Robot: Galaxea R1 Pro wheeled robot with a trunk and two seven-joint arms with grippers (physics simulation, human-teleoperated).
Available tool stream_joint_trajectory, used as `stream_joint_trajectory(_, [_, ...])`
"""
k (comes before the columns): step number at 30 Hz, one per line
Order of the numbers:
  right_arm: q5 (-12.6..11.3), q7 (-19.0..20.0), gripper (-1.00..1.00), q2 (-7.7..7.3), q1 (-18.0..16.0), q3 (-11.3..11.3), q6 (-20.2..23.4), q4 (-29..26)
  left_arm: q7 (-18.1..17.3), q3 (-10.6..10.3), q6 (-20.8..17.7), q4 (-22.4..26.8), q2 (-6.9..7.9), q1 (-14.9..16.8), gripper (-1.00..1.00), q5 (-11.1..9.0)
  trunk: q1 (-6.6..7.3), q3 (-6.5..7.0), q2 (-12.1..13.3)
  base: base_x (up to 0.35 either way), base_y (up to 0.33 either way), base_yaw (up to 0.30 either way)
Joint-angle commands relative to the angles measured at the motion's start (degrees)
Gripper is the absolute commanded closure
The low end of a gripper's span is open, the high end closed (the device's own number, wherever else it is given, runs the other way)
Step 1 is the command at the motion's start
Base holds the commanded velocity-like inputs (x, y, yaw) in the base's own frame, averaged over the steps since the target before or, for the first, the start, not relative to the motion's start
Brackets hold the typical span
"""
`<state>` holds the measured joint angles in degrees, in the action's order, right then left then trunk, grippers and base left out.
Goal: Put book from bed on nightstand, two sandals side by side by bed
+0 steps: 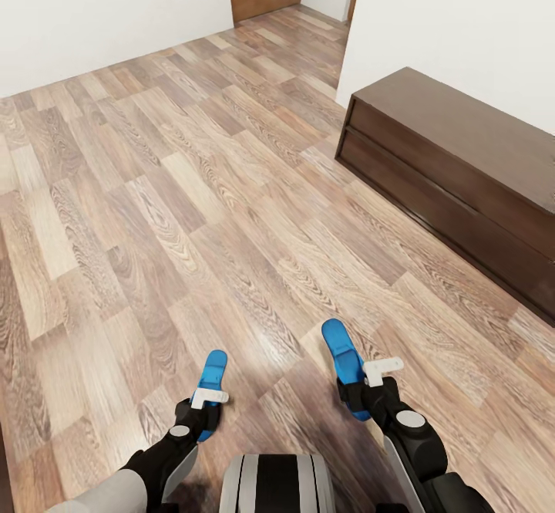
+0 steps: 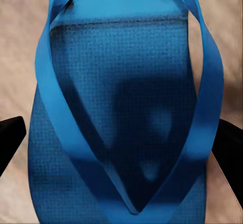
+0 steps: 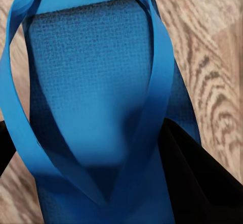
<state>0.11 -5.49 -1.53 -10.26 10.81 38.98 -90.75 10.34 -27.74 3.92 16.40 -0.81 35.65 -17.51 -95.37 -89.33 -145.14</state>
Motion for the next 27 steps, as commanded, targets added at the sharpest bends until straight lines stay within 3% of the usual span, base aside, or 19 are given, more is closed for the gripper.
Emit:
stream_joint_trajectory(1, [-0.2, -0.5, 1.0, -0.06, 0.0, 0.2, 0.3, -0.1, 0.2, -0.5, 0.2, -0.1, 0.02, 0.0, 1.0, -0.6, 0.03, 0.2, 0.0, 0.0, 0.0, 0.0])
stream_joint_trajectory(17, [-0.1, -0.5, 1.0, -0.06, 0.0, 0.1, 0.2, 0.0, 0.2, -0.3, -2.0, -0.1, 0.34, 0.1, 1.0, -0.8, 0.44, 3.74, 0.2, 0.0, 0.0, 0.0])
stream_joint_trajectory(27, [-0.1, -0.4, 1.0, -0.1, 1.0, -3.3, -0.4, 0.1, 0.7, -0.2, -7.2, -0.1, 1.81, 1.3, 1.0, -1.2, 0.7, 5.96, 0.4, 0.0, 0.0, 0.0])
